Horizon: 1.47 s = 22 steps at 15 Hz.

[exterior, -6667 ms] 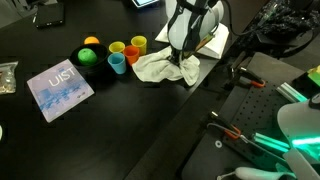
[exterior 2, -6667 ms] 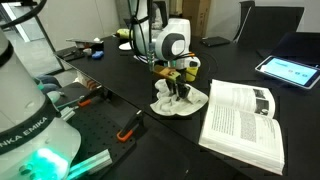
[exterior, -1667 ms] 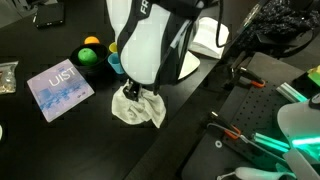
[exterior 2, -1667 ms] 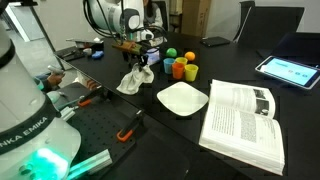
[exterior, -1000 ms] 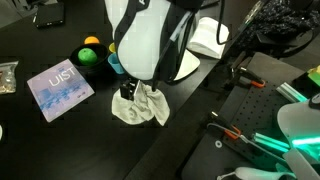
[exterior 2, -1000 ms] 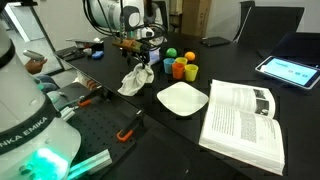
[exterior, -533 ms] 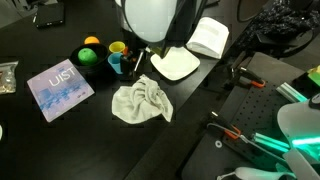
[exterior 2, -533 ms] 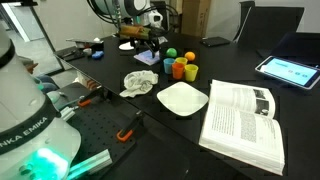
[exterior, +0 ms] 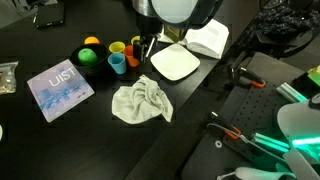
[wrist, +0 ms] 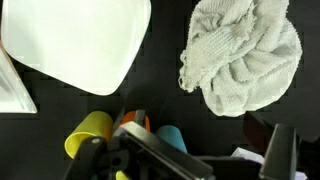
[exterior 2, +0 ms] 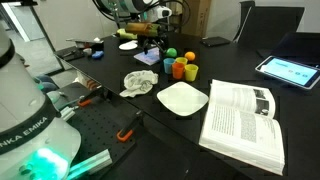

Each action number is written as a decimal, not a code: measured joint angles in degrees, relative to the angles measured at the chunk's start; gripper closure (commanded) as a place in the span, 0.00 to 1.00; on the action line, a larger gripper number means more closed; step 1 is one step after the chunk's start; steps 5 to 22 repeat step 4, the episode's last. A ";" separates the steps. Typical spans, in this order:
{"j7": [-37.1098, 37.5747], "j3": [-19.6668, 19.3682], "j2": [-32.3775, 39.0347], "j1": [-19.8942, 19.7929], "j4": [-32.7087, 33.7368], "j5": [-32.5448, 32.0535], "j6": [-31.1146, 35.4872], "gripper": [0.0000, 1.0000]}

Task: Clean the plate using the cloth

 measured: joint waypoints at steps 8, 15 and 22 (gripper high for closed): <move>0.00 0.23 0.08 -0.01 0.00 0.00 0.00 0.00; 0.00 0.23 0.08 -0.01 0.00 0.00 0.00 0.00; 0.00 0.23 0.08 -0.01 0.00 0.00 0.00 0.00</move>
